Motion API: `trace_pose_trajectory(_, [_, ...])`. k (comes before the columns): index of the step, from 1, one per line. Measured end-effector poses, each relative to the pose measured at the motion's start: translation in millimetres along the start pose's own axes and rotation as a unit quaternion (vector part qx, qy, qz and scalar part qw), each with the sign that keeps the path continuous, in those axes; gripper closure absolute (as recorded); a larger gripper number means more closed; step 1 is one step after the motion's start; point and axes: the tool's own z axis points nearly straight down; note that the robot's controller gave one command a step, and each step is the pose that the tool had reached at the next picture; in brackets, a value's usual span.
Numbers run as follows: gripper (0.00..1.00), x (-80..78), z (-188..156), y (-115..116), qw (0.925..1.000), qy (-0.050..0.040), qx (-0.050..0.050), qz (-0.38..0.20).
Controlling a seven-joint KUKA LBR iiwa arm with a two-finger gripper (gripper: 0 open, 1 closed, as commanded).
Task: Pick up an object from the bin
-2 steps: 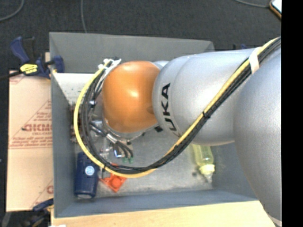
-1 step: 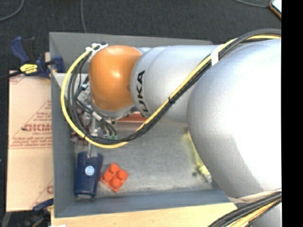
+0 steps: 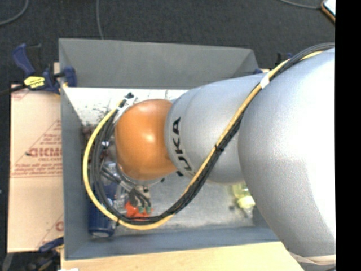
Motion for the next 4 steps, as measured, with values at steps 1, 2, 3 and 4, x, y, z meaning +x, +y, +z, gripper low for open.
trace_pose_trajectory(1, [0.00, -66.7, 40, -23, 0.9953, -0.0043, 0.001, -0.097])
trace_pose_trajectory(2, [0.00, -40.8, -67, -7, 0.9998, -0.0016, -0.001, -0.020])
trace_pose_trajectory(3, [0.00, -39.1, 19, -11, 0.9945, -0.0023, 0.001, -0.105])
trace_pose_trajectory(4, [0.00, -28.5, 40, -10, 0.9929, -0.0002, 0.001, -0.119])
